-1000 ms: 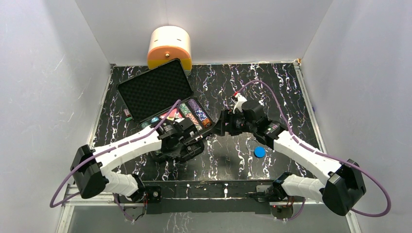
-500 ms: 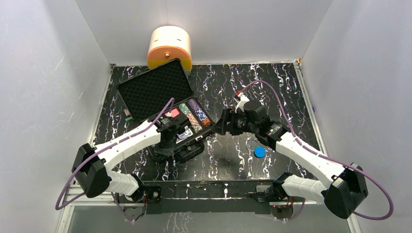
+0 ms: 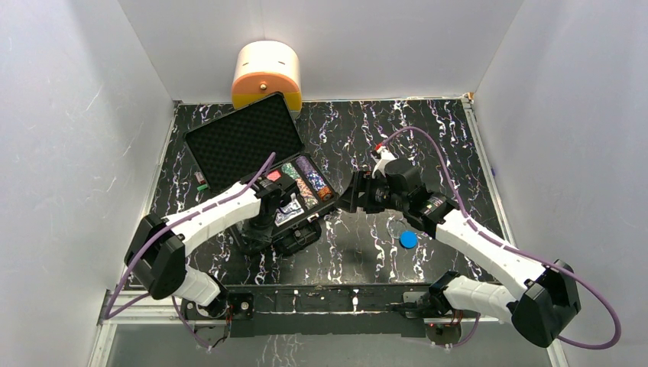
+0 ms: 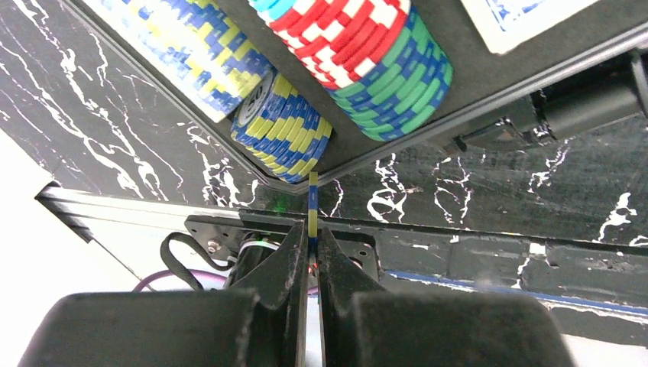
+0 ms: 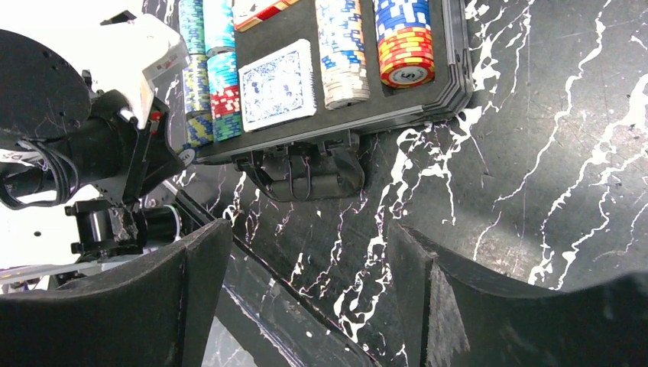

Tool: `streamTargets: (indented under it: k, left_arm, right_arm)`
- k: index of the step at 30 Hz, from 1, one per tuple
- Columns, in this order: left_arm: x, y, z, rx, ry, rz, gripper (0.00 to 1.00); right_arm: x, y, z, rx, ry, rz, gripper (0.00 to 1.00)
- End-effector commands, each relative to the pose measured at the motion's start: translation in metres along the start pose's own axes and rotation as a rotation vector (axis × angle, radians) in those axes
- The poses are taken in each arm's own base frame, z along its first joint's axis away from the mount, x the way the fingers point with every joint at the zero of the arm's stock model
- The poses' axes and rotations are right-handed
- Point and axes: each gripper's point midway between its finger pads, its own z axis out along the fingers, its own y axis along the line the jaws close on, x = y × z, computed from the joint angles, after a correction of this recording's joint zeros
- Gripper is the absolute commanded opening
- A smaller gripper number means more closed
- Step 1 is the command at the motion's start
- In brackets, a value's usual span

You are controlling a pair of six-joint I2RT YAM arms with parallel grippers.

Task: Pack up texas hold em set

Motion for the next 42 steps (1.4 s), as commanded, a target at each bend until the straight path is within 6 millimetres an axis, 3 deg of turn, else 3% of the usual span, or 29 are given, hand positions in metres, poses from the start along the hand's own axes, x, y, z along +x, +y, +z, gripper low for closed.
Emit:
streamTargets:
  k: [1, 9, 19, 33, 42]
  left_arm:
    - [0.000, 0.015, 0.000, -0.062, 0.015, 0.007, 0.00]
    - [-0.010, 0.032, -0.001, -0.151, -0.008, -0.025, 0.00]
    - [-0.010, 0.029, 0.009, -0.136, -0.003, -0.010, 0.10]
    - [-0.018, 0.022, 0.024, -0.136, 0.021, 0.010, 0.06]
    - [-0.024, 0.019, 0.023, -0.140, 0.025, 0.019, 0.15]
  right_arm:
    - [-0.019, 0.012, -0.009, -0.017, -0.063, -0.013, 0.82]
    - [-0.016, 0.010, -0.012, -0.012, -0.064, -0.009, 0.82]
    - [-0.025, 0.009, -0.025, 0.016, -0.108, -0.033, 0.82]
    - [-0.021, 0.007, -0.025, 0.019, -0.097, -0.033, 0.83]
    - [-0.018, 0.005, -0.022, 0.017, -0.086, -0.030, 0.83]
